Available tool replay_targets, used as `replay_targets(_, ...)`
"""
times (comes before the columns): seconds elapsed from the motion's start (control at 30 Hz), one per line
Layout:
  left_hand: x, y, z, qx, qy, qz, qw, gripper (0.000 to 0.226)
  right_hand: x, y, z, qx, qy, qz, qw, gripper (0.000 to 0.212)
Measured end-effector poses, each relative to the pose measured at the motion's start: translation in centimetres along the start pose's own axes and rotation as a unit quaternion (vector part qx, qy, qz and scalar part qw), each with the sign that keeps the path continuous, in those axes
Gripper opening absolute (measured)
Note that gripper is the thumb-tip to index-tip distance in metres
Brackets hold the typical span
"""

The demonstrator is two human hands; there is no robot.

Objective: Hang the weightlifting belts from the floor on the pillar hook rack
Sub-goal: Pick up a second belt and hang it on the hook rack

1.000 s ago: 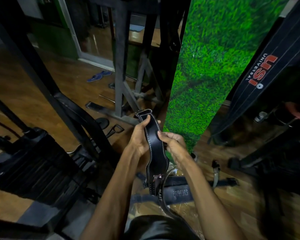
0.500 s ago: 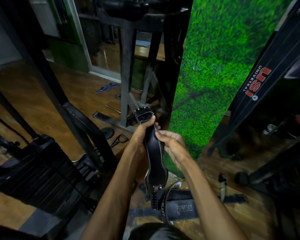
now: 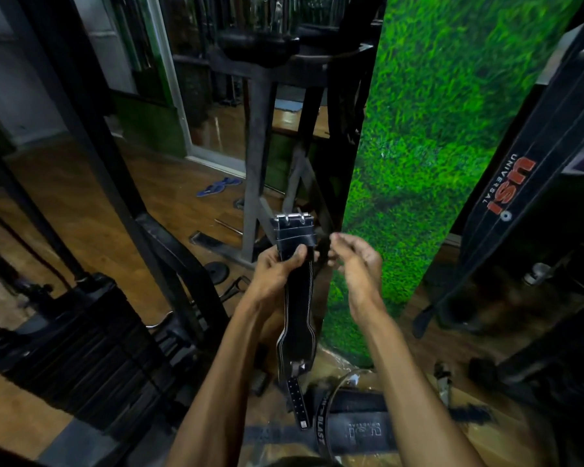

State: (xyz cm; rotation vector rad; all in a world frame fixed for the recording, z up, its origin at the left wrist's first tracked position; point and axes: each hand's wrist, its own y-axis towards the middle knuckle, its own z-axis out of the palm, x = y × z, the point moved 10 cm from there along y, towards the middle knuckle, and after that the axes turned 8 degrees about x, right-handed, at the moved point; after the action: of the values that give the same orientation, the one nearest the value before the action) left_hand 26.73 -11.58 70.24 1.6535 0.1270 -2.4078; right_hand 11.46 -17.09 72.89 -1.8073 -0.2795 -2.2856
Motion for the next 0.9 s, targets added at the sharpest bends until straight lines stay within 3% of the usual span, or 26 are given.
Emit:
replay_targets(0.13,0.1,-0.4,0.1,0.021,0.093,0.010,0.995,0.012,4.5,0.8,1.4,0.037,-0.127,-0.054,0.990,0.031)
replay_targets(0.3,0.4,-0.6,0.1,0.032,0.164,0.020,0.986,0.020,3.9,1.6,3.9,0.123,-0.337,0.024,0.933,0.077)
replay_targets(0.4,0.4,-0.5,-0.2,0.038,0.185,0.029,0.982,0.023,4.0,0.5,4.9,0.169,-0.223,0.005,0.960,0.066)
replay_targets(0.5,0.3,-0.3,-0.5,0.040,0.187,0.033,0.981,0.022,4.8,0.2,3.6,0.119,-0.015,-0.038,0.992,0.071)
replay_targets(0.6,0.1,-0.1,-0.3,0.051,0.190,0.036,0.980,0.024,4.9,0.5,3.1,0.078,-0.096,-0.042,0.991,0.069)
replay_targets(0.77,-0.3,0.4,0.4,0.070,0.197,0.048,0.977,0.023,3.7,0.4,5.3,0.151,-0.234,0.025,0.960,0.072)
replay_targets(0.83,0.0,0.7,0.1,0.072,0.194,0.040,0.977,0.021,4.3,0.0,6.5,0.184,-0.172,0.001,0.968,0.074)
replay_targets(0.9,0.2,0.8,-0.5,0.063,0.184,0.027,0.980,0.020,4.8,-0.1,5.9,0.156,-0.005,-0.022,0.988,0.075)
